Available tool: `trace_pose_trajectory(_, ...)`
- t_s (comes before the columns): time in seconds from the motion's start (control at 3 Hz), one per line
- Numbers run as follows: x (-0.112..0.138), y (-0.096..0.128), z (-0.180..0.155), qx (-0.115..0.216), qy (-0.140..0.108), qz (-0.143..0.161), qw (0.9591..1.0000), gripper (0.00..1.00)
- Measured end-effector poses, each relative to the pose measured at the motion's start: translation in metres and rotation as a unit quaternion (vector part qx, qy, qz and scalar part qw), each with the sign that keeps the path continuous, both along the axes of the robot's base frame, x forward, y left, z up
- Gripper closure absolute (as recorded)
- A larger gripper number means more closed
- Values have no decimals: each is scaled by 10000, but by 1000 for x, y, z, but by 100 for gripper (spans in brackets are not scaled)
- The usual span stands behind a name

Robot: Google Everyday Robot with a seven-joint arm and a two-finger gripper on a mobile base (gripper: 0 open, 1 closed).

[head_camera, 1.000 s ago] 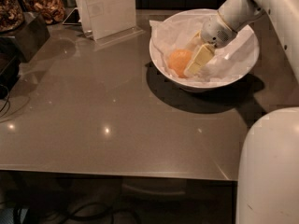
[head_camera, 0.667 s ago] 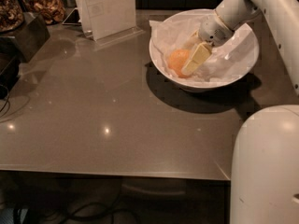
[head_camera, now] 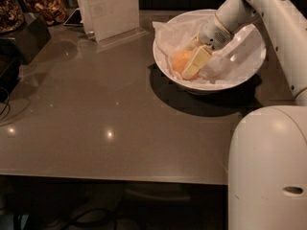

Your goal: Pick orange from white bowl

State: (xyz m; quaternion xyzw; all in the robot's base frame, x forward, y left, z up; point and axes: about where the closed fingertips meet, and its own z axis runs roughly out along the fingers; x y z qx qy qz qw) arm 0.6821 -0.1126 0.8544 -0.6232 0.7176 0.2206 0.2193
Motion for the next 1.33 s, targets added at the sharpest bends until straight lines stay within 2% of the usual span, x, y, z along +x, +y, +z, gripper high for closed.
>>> trace_pose_trajectory(0.33, -4, 0, -10, 57, 204, -15, 9998, 29)
trace_pose_trajectory(0.67, -7, -1, -11, 82, 268, -35, 9996, 48)
trace_pose_trajectory(1.33, -11, -5, -9, 131, 294, -100, 9994, 94)
